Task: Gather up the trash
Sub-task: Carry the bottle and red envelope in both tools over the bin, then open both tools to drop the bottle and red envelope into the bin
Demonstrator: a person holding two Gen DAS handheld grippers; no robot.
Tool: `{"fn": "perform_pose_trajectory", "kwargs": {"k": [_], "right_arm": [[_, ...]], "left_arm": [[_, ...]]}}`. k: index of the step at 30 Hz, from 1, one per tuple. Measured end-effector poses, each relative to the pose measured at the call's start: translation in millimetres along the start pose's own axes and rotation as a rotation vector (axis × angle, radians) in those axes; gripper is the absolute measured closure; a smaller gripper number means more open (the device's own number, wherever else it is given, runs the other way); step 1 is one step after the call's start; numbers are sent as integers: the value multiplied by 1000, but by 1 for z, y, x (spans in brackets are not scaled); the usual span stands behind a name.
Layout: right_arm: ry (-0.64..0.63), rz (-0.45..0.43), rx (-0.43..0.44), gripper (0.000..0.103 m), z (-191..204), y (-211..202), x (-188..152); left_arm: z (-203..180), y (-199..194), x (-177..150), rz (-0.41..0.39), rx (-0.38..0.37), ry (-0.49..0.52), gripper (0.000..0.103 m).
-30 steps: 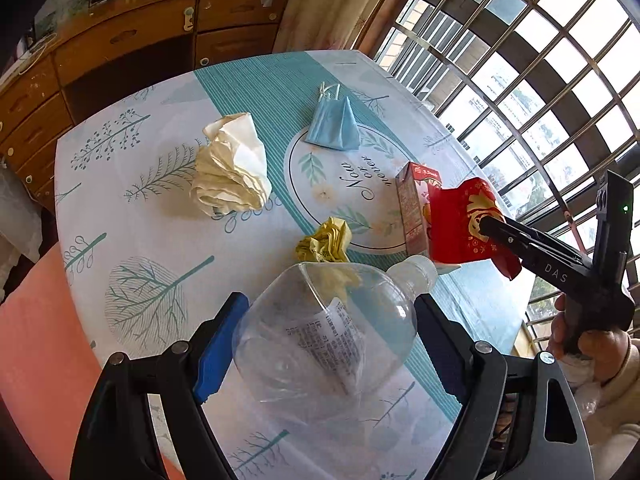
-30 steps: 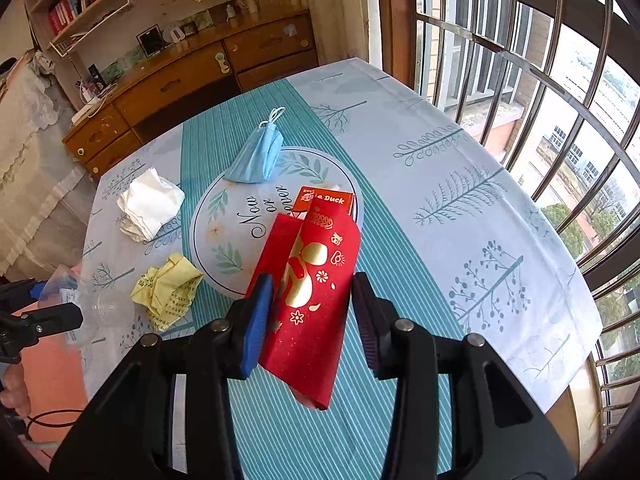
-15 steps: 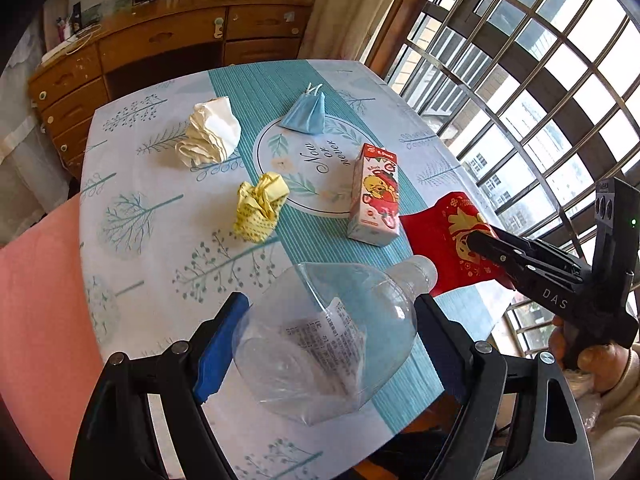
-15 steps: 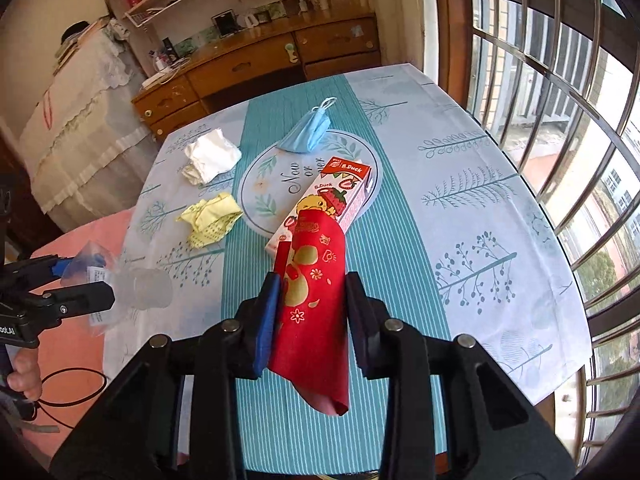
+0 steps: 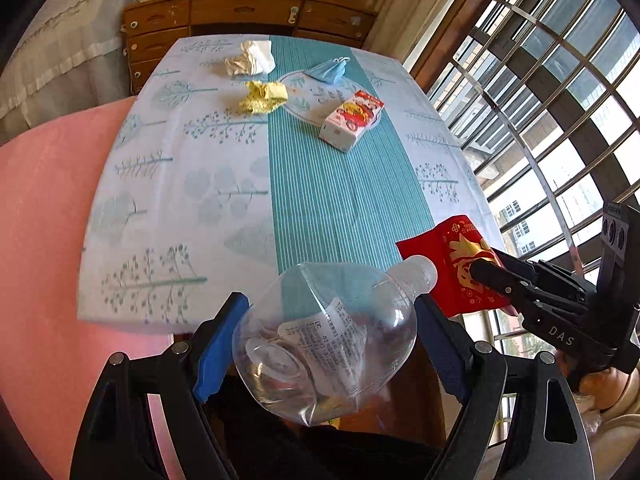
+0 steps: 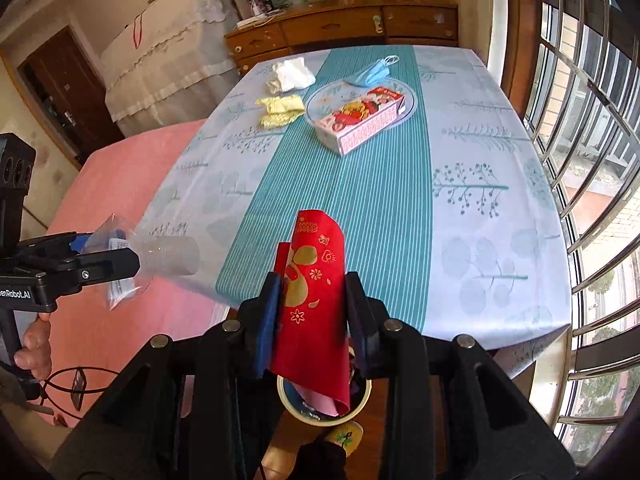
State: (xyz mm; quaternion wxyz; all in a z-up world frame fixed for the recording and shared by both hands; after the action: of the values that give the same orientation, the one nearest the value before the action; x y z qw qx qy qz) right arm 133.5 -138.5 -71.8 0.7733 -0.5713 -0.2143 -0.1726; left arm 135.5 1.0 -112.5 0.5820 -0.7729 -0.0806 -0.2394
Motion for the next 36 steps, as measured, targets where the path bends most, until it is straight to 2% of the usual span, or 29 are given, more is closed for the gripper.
{"fn": "perform_pose_trajectory", "kwargs": {"k": [5, 10, 14, 21, 29, 32, 34, 36], "right_arm": [[-17, 93, 12, 74, -1, 1, -59], [2, 168, -7, 74, -4, 25, -114], [29, 228, -44, 74, -13, 62, -161], [83, 266, -114, 74, -45, 151, -238], [156, 280, -162, 73, -96, 251, -301], [175, 300, -143, 66, -108, 282, -315], [187, 309, -135, 56, -116, 298, -323], [192, 316, -135, 42, -124, 311, -329]], "left_arm": [[-12, -2, -48, 58, 18, -12, 19], [-11, 25, -92, 128, 16, -14, 19], [-7, 68, -136, 174, -2, -25, 19], [7, 163, -208, 224, -11, 5, 18], [30, 274, -260, 258, 6, 36, 18], [37, 308, -272, 267, -8, 33, 18], [41, 328, -280, 291, -20, 29, 16], [48, 342, -281, 294, -19, 32, 10]]}}
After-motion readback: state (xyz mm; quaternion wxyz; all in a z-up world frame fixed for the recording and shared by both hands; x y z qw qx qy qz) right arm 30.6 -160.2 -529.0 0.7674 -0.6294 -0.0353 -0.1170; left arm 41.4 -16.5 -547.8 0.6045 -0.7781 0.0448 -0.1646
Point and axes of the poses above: each gripper's, at about its wrist camera, not at the fingertips, and y roughly the way its jaws point, z to its left, x to its top, the point moved 10 cm from there along y, roughly the way its jaws point, and after that the axes turned 10 degrees about y, right-handed, at the moved point
